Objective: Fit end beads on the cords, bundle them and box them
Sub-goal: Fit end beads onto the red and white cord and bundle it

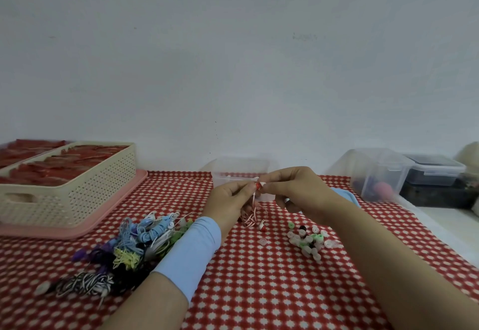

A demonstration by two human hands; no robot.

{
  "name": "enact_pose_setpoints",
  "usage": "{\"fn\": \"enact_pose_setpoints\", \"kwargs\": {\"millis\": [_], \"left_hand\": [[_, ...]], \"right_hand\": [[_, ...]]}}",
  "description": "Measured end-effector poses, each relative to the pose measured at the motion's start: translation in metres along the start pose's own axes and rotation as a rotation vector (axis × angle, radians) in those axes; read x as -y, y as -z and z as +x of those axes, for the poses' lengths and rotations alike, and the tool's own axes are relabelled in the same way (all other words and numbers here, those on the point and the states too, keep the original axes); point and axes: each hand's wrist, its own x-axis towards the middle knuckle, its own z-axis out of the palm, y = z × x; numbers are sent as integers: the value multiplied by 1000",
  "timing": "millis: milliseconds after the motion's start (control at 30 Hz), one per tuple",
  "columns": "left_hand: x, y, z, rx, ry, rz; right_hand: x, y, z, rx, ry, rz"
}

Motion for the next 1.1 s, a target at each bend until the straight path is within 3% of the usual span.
{"fn": "enact_pose_setpoints", "kwargs": {"millis": [200,367,867,1100], "left_hand": [[-1,-1,-2,2,18,-51],[-4,-3,-4,30,52,-151],[-10,-4,-8,101,88,-298],[-12,-2,-9,69,56,-212]], "right_hand": [[2,4,-1,2,61,-42],[1,7,-2,37,-2,84],[0,5,-3,129,-63,145],[4,3,-5,127,-66,123]]}}
